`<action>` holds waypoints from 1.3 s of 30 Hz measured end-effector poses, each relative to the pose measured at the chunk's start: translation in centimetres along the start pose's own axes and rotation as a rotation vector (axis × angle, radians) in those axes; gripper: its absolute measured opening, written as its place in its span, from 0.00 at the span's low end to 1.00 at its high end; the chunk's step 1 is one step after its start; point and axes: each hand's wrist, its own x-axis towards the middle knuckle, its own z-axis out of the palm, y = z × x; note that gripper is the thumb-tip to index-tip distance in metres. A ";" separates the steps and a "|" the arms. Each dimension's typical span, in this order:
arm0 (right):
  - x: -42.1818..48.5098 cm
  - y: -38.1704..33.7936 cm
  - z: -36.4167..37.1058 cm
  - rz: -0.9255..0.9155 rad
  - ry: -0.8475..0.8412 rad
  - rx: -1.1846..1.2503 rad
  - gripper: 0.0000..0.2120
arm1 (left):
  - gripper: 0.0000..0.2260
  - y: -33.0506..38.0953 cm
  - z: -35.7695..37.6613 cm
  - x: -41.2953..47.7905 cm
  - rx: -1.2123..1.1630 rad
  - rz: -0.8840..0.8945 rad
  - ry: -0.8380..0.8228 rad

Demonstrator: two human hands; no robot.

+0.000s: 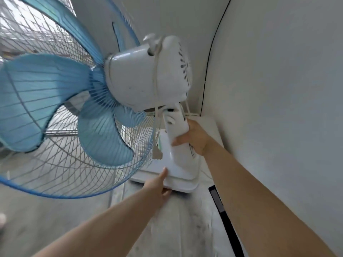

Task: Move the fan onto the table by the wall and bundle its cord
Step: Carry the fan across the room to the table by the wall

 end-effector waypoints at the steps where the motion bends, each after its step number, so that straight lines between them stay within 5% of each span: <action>1: 0.2 0.4 0.2 0.008 0.000 -0.001 0.23 | 0.17 -0.1 -0.2 0.4 0.024 -0.004 0.012; 7: 0.8 1.7 0.4 0.015 -0.005 0.005 0.24 | 0.26 0.5 -1.3 1.9 0.279 0.015 0.127; 18: -0.4 4.4 0.4 0.066 0.082 -0.001 0.31 | 0.30 1.2 -3.4 3.3 0.561 0.076 0.081; 29: -1.5 2.7 1.1 0.154 0.107 -0.112 0.38 | 0.24 0.6 -4.6 0.1 0.745 0.033 0.038; 36: -4.6 0.9 2.0 0.172 0.308 -0.231 0.47 | 0.13 2.7 -4.6 -5.6 0.975 0.239 -0.087; 39: -6.0 -0.2 2.3 0.204 0.401 -0.272 0.47 | 0.16 4.1 -4.4 -8.4 1.146 0.390 -0.138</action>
